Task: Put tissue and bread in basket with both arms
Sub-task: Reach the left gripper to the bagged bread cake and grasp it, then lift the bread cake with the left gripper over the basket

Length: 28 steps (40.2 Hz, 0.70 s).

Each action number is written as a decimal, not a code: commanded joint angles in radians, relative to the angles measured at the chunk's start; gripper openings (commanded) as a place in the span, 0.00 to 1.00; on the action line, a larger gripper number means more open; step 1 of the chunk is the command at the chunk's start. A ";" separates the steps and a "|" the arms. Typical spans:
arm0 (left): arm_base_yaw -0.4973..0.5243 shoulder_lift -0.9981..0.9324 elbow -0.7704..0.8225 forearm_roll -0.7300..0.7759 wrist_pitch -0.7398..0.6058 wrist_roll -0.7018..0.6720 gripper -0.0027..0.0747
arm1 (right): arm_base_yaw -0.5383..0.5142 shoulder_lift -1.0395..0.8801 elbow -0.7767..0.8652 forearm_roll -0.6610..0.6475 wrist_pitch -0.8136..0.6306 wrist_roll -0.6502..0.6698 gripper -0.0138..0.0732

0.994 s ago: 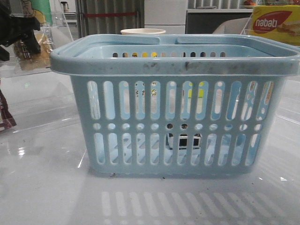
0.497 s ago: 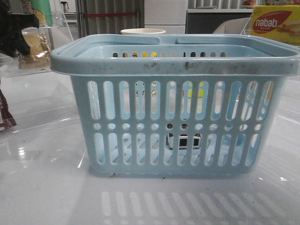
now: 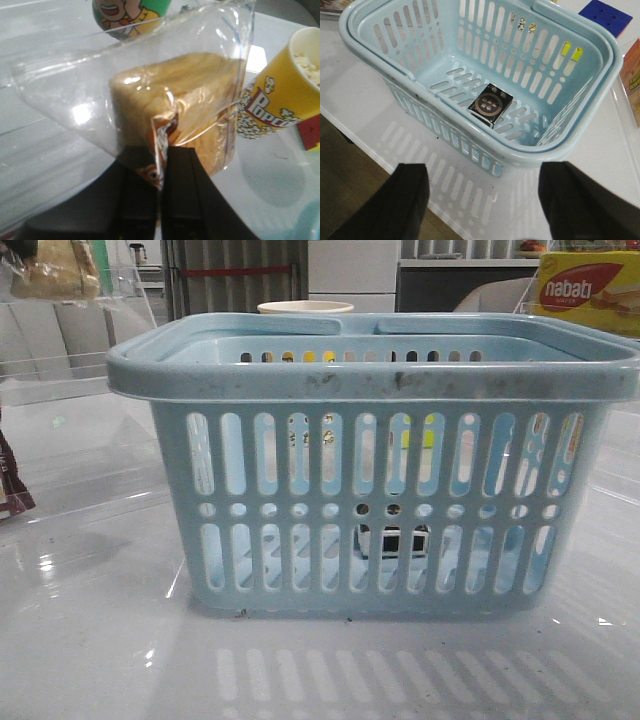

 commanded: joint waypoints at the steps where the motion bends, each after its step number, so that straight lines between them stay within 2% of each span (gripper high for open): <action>1: -0.027 -0.108 -0.036 -0.038 -0.001 0.009 0.15 | 0.000 -0.002 -0.027 -0.004 -0.066 -0.011 0.81; 10: -0.181 -0.206 -0.036 -0.038 0.053 0.167 0.15 | 0.000 -0.002 -0.027 -0.004 -0.066 -0.011 0.81; 22: -0.433 -0.199 -0.036 -0.038 0.053 0.183 0.15 | 0.000 -0.002 -0.027 -0.004 -0.066 -0.011 0.81; 28: -0.512 -0.150 -0.036 -0.035 0.058 0.185 0.15 | 0.000 -0.002 -0.027 -0.004 -0.066 -0.011 0.81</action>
